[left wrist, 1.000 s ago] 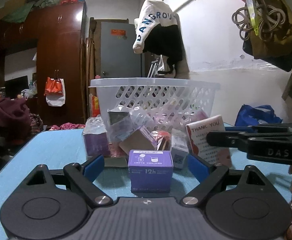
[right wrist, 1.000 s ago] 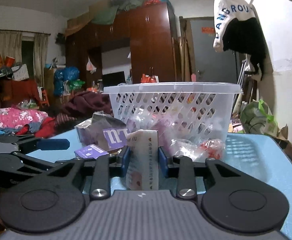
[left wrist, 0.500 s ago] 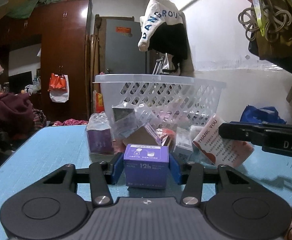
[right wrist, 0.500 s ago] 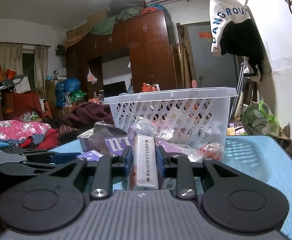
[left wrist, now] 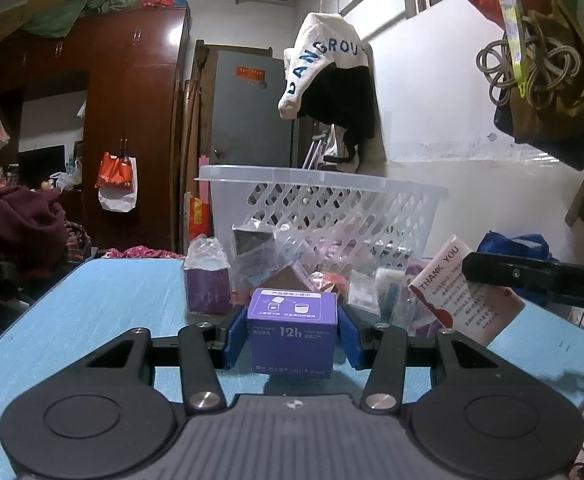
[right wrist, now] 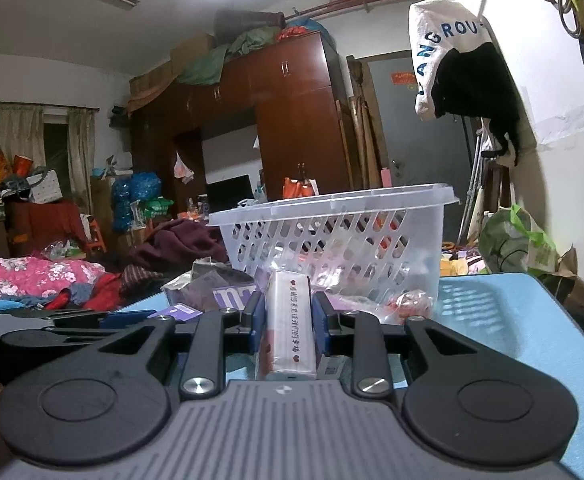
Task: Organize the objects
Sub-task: 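Grasp the small purple box with the left tool while the right tool grasps a white box, then carry both held boxes over the white basket and open both tools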
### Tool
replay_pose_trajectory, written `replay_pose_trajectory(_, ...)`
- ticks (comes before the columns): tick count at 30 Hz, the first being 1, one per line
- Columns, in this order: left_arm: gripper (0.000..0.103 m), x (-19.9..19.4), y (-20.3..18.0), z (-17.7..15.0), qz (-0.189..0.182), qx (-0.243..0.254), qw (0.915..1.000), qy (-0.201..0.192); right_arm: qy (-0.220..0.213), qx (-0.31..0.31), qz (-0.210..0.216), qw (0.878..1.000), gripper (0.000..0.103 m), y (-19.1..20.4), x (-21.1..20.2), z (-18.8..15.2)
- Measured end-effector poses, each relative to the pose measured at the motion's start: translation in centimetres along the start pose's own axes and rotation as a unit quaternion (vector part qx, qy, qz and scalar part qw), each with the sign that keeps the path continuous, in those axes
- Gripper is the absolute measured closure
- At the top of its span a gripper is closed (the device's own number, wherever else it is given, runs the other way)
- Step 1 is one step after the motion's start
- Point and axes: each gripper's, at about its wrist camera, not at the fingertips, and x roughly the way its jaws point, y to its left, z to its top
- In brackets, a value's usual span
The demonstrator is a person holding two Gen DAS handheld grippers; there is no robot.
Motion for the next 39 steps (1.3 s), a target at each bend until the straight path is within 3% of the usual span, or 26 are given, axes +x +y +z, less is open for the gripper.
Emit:
replay_pose_trajectory(6,0.051,-0.4,0.1,2.2,-0.003,0.002,0.9997,-0.026,-0.015,-0.017,-0.025,0.999,0.074,0.7,-0.1,1.8)
replay_pose_trajectory(13,0.051,1.6,0.2,10.7,-0.022,0.006,0.9972,-0.071,-0.048,-0.054,-0.074,0.995,0.074,1.0,2.8,8.2)
replay_pose_trajectory(18,0.051,5.9,-0.9,16.2,-0.005,0.021,0.9978,-0.063,-0.034,-0.068,-0.097,0.992,0.074,-0.2,7.3,12.2)
replay_pose_trajectory(22,0.050,10.2,-0.7,17.0,0.000,0.008,0.9996,-0.029,-0.004,-0.087,-0.117,0.989,0.074,-0.8,11.4,12.7)
replay_pose_trajectory(23,0.049,10.9,-0.6,16.8,0.003,0.005,0.9996,-0.028,-0.005,-0.092,-0.123,0.988,0.071,-0.9,12.0,12.4)
replay_pose_trajectory(25,0.031,11.7,-0.2,16.2,0.000,0.006,0.9997,-0.026,-0.007,-0.104,-0.137,0.985,0.047,-0.9,12.4,11.6)
replay_pose_trajectory(27,0.027,11.1,0.4,15.1,-0.001,0.008,0.9990,-0.044,-0.031,-0.104,-0.146,0.983,0.002,-0.6,10.9,10.7)
replay_pose_trajectory(29,0.027,10.1,0.9,14.2,0.009,0.004,0.9982,-0.059,-0.077,-0.106,-0.138,0.982,0.000,-0.3,8.3,9.5)
replay_pose_trajectory(31,0.024,8.8,1.5,13.2,0.027,-0.021,0.9974,-0.063,-0.091,-0.093,-0.133,0.983,0.000,-0.2,6.5,8.7)
replay_pose_trajectory(33,0.019,7.2,2.3,11.7,-0.001,-0.051,0.9949,-0.087,-0.085,-0.067,-0.113,0.988,0.000,-0.5,5.1,7.9)
replay_pose_trajectory(36,0.018,6.7,2.3,10.8,0.003,-0.024,0.9992,-0.033,-0.026,-0.054,-0.115,0.992,0.000,-0.3,4.5,5.9)
replay_pose_trajectory(39,0.018,4.8,2.1,9.0,0.029,0.015,0.9988,-0.037,0.048,-0.062,-0.140,0.987,0.000,0.8,4.0,3.0)
